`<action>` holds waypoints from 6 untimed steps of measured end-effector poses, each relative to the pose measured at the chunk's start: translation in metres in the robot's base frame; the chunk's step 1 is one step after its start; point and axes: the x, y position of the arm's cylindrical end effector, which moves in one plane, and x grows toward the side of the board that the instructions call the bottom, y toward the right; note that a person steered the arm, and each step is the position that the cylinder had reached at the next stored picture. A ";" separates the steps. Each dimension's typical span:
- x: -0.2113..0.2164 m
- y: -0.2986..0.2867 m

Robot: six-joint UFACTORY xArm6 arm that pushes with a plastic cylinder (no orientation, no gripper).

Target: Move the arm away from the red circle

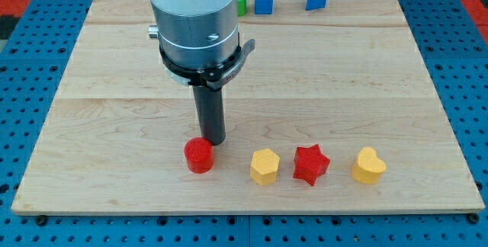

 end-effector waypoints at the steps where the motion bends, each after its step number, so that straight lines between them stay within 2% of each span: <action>1: 0.000 -0.002; 6: -0.051 0.004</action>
